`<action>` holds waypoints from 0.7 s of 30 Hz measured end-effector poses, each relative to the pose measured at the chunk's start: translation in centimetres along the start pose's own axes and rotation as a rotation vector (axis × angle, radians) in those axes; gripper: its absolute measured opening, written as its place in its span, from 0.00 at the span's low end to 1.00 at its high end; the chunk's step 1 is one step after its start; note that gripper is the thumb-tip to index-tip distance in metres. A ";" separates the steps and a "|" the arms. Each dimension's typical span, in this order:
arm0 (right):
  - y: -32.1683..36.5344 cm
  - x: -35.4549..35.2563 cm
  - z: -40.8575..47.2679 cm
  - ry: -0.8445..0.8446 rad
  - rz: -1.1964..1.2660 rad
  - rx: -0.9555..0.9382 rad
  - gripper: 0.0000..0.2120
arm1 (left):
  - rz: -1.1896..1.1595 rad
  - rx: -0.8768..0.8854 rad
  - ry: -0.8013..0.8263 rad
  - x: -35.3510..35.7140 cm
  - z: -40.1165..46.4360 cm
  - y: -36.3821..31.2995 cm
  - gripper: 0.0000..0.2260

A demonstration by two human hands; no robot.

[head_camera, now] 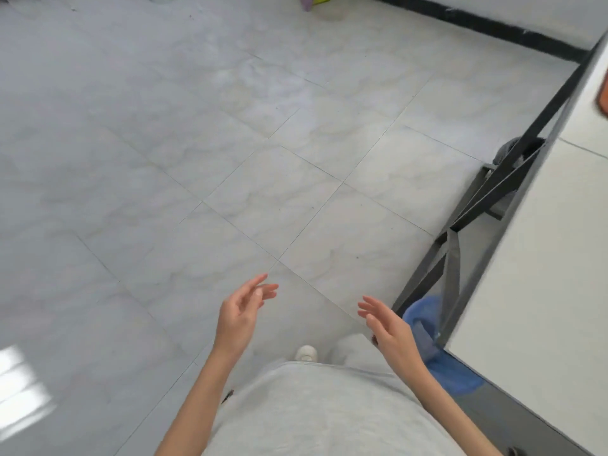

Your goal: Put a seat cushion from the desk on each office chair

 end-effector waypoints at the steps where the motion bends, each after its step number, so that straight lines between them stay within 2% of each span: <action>1: 0.4 -0.5 1.2 -0.025 0.006 0.012 0.15 | 0.009 0.014 0.024 0.3 2.6 -1.9 0.11; 7: 2.5 -4.0 11.4 -0.146 0.063 0.036 0.15 | 0.033 0.079 0.124 4.9 17.9 -9.3 0.13; 11: 5.6 -6.4 21.7 -0.150 0.143 0.064 0.14 | 0.044 0.050 0.140 8.5 26.8 -11.9 0.12; 15: 13.4 -10.1 33.8 -0.133 0.248 0.009 0.13 | 0.005 -0.007 0.106 11.1 33.2 -14.2 0.13; 21: 26.5 -17.8 47.8 -0.194 0.232 -0.175 0.14 | 0.038 -0.045 0.119 15.6 43.7 -18.3 0.14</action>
Point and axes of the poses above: each hand's wrist, its own z-axis towards the middle knuckle, its own x-axis out of the palm, y = z × x, the point moved 7 cm from there along z, towards the middle knuckle, and after that the axes turned 3 degrees about z, right-handed, at the moved point
